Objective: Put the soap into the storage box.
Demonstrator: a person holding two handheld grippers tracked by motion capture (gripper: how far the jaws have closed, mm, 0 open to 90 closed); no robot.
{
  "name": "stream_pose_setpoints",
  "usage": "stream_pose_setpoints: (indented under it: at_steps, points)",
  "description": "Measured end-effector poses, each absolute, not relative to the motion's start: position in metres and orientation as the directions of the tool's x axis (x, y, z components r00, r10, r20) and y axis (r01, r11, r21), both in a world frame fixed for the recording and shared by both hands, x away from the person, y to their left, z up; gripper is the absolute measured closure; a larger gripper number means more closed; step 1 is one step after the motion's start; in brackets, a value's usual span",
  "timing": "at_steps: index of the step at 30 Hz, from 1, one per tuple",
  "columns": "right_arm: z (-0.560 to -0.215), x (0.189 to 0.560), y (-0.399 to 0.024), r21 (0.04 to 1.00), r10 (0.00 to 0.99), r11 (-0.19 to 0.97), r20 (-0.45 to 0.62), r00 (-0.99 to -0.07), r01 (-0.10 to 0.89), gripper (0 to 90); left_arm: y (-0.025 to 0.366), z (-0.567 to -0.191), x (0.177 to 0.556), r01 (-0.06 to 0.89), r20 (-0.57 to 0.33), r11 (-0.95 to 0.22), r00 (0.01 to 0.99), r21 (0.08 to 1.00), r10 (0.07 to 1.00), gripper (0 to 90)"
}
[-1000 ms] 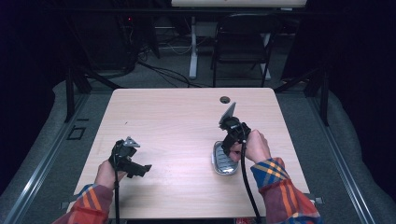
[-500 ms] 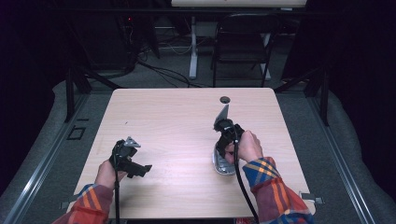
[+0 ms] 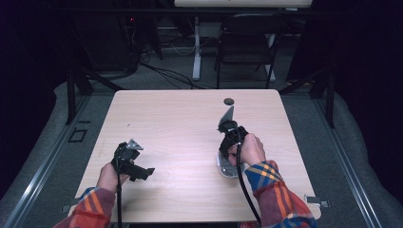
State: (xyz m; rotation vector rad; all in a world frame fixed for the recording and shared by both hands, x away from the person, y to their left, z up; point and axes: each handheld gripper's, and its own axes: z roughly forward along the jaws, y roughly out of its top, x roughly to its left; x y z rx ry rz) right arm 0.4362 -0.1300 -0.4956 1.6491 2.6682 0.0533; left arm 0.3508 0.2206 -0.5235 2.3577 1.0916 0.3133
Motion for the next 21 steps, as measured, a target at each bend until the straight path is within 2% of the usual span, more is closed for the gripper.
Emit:
stream_pose_setpoints:
  at_steps: [6,21]
  points:
    - [-0.492,0.436,-0.132,0.021,0.887,0.460,0.011,-0.461,0.887,36.3,0.220,-0.524,0.351,0.641,-0.008,-0.542,0.649,0.544,0.761,0.1]
    - [-0.462,0.423,-0.155,0.145,0.867,0.486,0.044,-0.496,0.862,30.5,0.220,-0.524,0.351,0.641,-0.009,-0.543,0.651,0.542,0.759,0.1]
